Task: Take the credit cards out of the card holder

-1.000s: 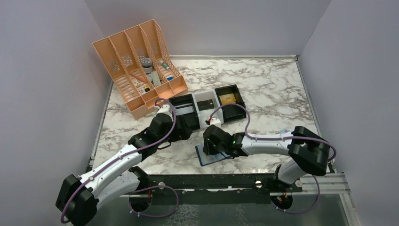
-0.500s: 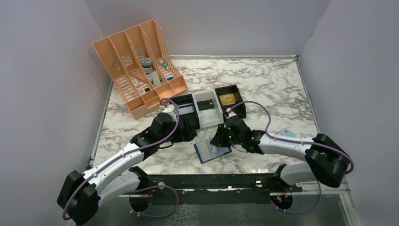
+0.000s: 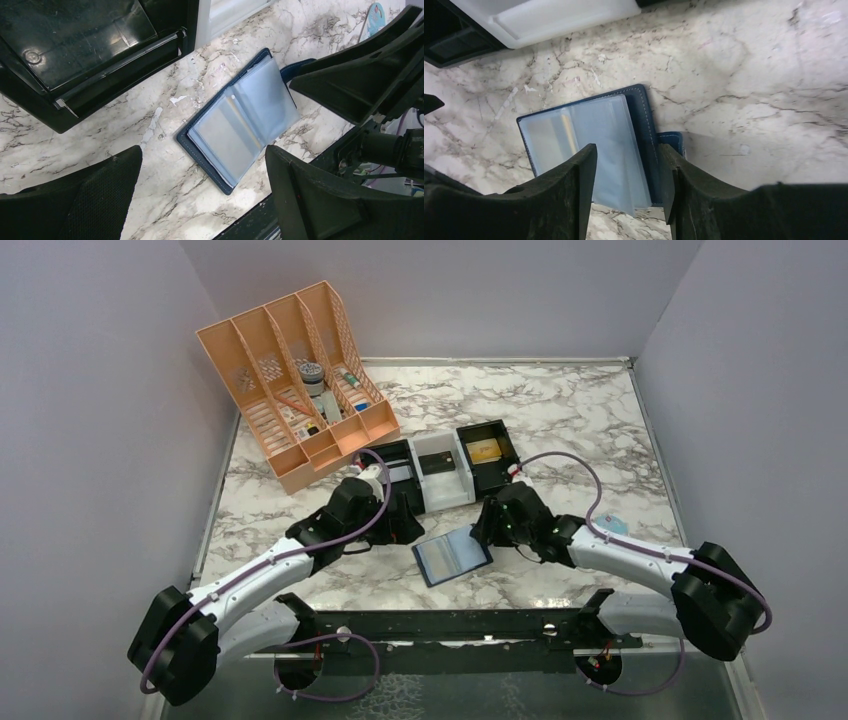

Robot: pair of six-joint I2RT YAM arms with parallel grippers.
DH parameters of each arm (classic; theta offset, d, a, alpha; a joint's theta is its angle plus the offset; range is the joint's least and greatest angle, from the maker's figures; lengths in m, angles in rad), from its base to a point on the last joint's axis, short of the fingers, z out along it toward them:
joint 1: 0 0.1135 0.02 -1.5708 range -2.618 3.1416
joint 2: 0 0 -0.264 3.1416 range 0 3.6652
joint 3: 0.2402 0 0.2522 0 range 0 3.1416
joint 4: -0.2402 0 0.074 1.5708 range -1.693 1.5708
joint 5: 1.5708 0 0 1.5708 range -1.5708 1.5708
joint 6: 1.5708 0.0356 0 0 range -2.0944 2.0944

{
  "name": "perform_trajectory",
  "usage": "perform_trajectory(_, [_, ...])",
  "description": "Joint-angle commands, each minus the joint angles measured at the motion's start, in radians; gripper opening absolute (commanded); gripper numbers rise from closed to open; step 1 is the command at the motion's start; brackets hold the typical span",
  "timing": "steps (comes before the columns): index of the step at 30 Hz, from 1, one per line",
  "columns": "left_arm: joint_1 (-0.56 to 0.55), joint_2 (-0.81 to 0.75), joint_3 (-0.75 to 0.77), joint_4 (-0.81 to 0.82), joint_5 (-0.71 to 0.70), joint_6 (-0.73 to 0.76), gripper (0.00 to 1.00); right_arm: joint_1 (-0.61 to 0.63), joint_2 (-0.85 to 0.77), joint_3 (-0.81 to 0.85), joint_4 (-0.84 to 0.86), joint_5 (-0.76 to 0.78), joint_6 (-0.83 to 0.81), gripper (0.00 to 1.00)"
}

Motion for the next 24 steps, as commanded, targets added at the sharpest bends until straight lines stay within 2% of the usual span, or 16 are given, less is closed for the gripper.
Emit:
perform_trajectory(1, [0.004,-0.008,0.010,0.017,0.002,0.008,0.96,-0.004,-0.050,0.070,-0.111,0.128,-0.105,0.50])
perform_trajectory(4, [0.004,-0.045,-0.003,0.009,-0.061,-0.018,0.96,-0.002,-0.050,0.097,-0.088,0.031,-0.207,0.50])
perform_trajectory(7, [0.004,-0.093,-0.007,-0.029,-0.148,-0.040,0.96,0.036,-0.034,0.100,-0.022,-0.085,-0.221,0.52])
perform_trajectory(15, [0.006,-0.242,-0.017,-0.154,-0.324,-0.103,0.97,0.304,0.170,0.240,-0.050,0.118,-0.186,0.56])
perform_trajectory(24, [0.006,-0.307,-0.025,-0.201,-0.378,-0.120,0.99,0.359,0.305,0.325,-0.071,0.150,-0.212,0.63])
